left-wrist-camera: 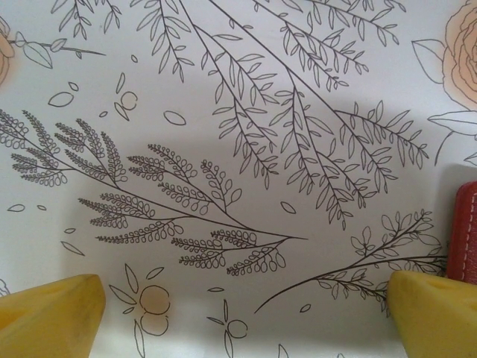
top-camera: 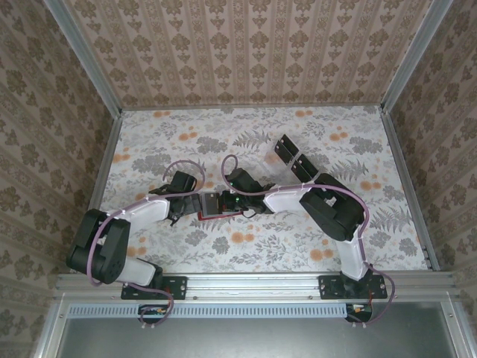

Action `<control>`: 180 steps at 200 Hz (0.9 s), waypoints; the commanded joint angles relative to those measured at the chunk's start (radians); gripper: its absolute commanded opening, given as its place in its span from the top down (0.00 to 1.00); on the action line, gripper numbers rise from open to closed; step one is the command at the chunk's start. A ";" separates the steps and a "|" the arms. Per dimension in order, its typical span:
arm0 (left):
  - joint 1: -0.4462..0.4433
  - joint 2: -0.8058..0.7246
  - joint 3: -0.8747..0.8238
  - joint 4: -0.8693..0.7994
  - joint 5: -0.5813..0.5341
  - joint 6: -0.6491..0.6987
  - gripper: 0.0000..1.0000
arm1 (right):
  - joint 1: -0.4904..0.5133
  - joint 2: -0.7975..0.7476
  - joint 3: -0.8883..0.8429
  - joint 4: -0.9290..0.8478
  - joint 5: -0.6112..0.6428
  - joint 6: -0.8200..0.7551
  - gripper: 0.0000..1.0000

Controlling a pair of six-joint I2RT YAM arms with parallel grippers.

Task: Put the credit cards into the card holder
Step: Insert the credit card into the card slot.

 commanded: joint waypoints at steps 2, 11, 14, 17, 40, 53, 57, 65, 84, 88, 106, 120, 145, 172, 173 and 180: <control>0.003 0.012 -0.011 0.004 -0.007 0.024 0.00 | 0.002 0.008 0.025 0.021 -0.029 0.015 0.98; 0.003 0.012 -0.011 0.004 -0.006 0.024 0.00 | 0.003 0.000 0.023 0.026 -0.033 0.016 0.99; 0.003 0.011 -0.012 0.004 -0.005 0.024 0.00 | 0.004 -0.003 0.021 0.027 -0.032 0.015 0.98; 0.004 0.012 -0.011 0.005 -0.006 0.025 0.00 | 0.003 -0.009 0.018 0.030 -0.031 0.015 0.98; 0.004 0.010 -0.013 0.003 -0.001 0.023 0.00 | 0.000 -0.051 -0.001 0.015 0.002 0.004 0.98; 0.003 0.011 -0.013 0.003 0.000 0.023 0.00 | -0.003 -0.062 -0.006 -0.001 0.018 -0.007 0.98; 0.004 0.012 -0.012 0.003 0.000 0.022 0.00 | -0.004 -0.064 -0.006 -0.005 0.020 -0.010 0.98; 0.004 0.011 -0.012 0.005 0.000 0.024 0.00 | -0.007 -0.062 -0.006 -0.013 0.021 -0.013 0.98; 0.004 0.014 -0.012 0.007 0.001 0.024 0.00 | -0.014 -0.055 -0.014 -0.009 0.024 -0.010 0.98; 0.003 0.015 -0.013 0.007 0.002 0.024 0.00 | -0.016 -0.052 -0.017 -0.008 0.025 -0.009 0.98; 0.003 0.020 -0.013 0.010 0.006 0.022 0.00 | -0.018 -0.042 -0.017 -0.011 0.026 -0.008 0.98; 0.004 0.023 -0.013 0.011 0.009 0.020 0.00 | -0.019 -0.032 -0.017 -0.010 0.029 -0.007 0.98; 0.004 0.025 -0.014 0.016 0.010 0.019 0.00 | -0.021 -0.011 -0.007 -0.010 0.022 -0.006 0.98; 0.004 0.026 -0.015 0.016 0.012 0.019 0.00 | -0.021 0.011 0.005 -0.009 0.009 -0.004 0.98; 0.004 0.026 -0.014 0.016 0.011 0.019 0.00 | -0.022 0.012 0.005 -0.009 0.009 -0.003 0.98; 0.004 0.025 -0.014 0.016 0.012 0.018 0.00 | -0.021 0.016 0.007 -0.008 0.007 -0.003 0.98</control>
